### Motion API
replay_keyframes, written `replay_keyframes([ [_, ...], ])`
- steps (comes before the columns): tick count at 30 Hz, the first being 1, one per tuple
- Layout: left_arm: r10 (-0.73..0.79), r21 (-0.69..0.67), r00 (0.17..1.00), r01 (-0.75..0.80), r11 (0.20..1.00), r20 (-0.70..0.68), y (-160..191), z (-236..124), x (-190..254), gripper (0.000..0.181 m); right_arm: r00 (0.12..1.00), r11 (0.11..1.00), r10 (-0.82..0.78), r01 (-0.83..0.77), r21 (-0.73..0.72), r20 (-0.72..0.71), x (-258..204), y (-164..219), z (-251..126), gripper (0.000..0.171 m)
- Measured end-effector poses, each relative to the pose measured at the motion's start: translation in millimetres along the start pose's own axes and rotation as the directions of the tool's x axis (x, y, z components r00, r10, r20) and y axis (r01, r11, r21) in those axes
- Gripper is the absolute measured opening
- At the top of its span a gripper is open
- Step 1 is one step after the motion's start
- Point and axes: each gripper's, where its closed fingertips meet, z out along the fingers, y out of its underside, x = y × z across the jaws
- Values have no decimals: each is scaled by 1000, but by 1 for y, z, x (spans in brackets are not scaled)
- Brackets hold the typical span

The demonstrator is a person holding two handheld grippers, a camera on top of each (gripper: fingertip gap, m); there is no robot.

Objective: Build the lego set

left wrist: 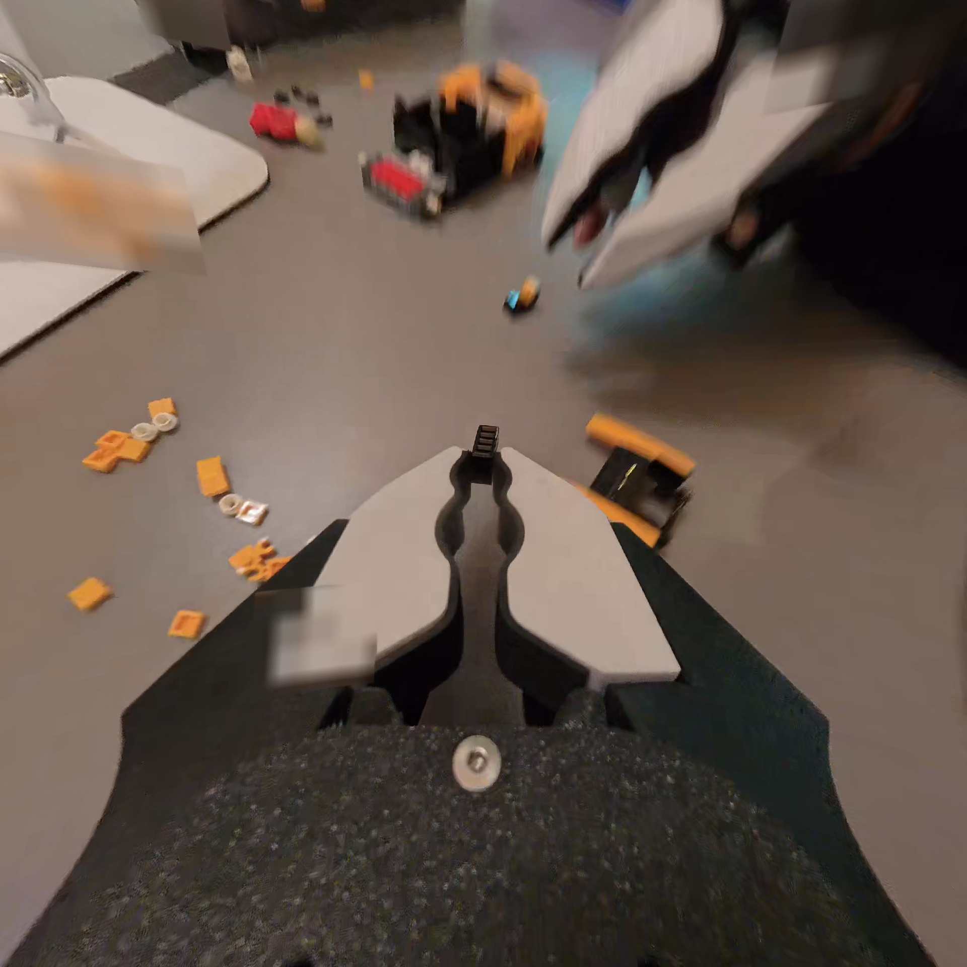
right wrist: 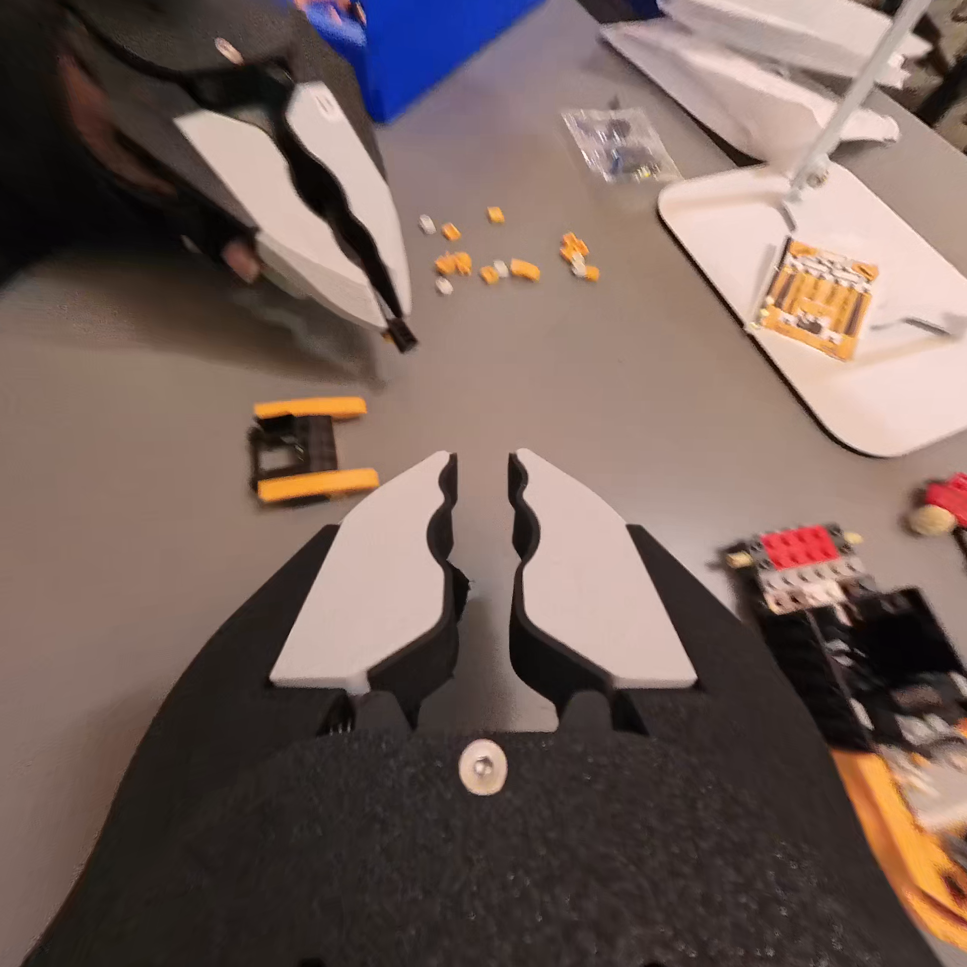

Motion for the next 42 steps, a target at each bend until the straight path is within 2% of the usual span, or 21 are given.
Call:
replay_keyframes([
  [2, -203, 172, 968, 226, 959, -146, -28, -11, 7, 7, 996, 992, 47, -55, 115, 75, -14, -19, -2, 18],
  [3, -292, 250, 924, 352, 902, -246, -43, -19, 10, 7, 992, 981, 64, -82, 176, 105, -20, -30, -3, 18],
  [5, -403, 350, 792, 577, 738, -458, -70, -36, 14, 7, 985, 949, 90, -129, 287, 144, -29, -50, -8, 18],
  [7, -452, 382, 657, 736, 559, -604, -87, -48, 12, 10, 978, 910, 112, -173, 377, 177, -36, -67, -15, 17],
  [9, -462, 375, 568, 813, 446, -681, -95, -51, 12, 7, 967, 877, 140, -220, 427, 211, -40, -76, -20, 17],
  [14, -449, 419, 520, 853, 310, -727, -106, -50, 17, 7, 927, 811, 252, -358, 462, 277, -34, -83, -26, 16],
  [20, -444, 458, 541, 841, 288, -715, -111, -38, 33, 7, 919, 790, 266, -380, 481, 290, -37, -88, -31, 16],
  [24, -432, 458, 551, 834, 307, -714, -111, -36, 40, 7, 927, 802, 274, -368, 470, 256, -36, -85, -25, 16],
  [33, -429, 480, 589, 808, 343, -685, -106, -31, 46, 7, 908, 786, 301, -409, 463, 292, -39, -86, -21, 17],
  [35, -427, 490, 604, 796, 355, -673, -106, -30, 48, 8, 911, 789, 290, -402, 465, 295, -40, -86, -21, 10],
  [42, -395, 506, 649, 758, 412, -650, -106, -31, 53, 8, 919, 818, 240, -366, 444, 314, -45, -86, -25, 9],
])
